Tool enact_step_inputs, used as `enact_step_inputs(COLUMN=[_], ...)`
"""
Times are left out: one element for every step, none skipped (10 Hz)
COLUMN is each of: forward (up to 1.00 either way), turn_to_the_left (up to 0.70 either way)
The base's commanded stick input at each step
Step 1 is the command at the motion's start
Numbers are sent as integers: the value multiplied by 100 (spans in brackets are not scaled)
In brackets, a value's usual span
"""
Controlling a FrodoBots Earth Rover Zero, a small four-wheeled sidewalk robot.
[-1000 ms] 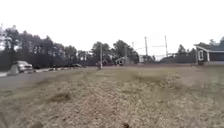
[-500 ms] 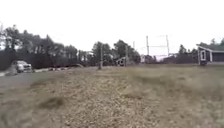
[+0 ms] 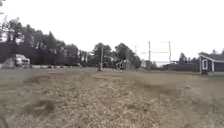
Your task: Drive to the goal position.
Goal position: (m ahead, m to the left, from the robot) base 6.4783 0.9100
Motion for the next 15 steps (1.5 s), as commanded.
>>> enact_step_inputs(forward=[70,70,70,70,70,70,70,70,70,70,70,70,70,70,70], turn_to_the_left=[0,0,0,0,0,0,0,0,0,0,0,0,0,0,0])
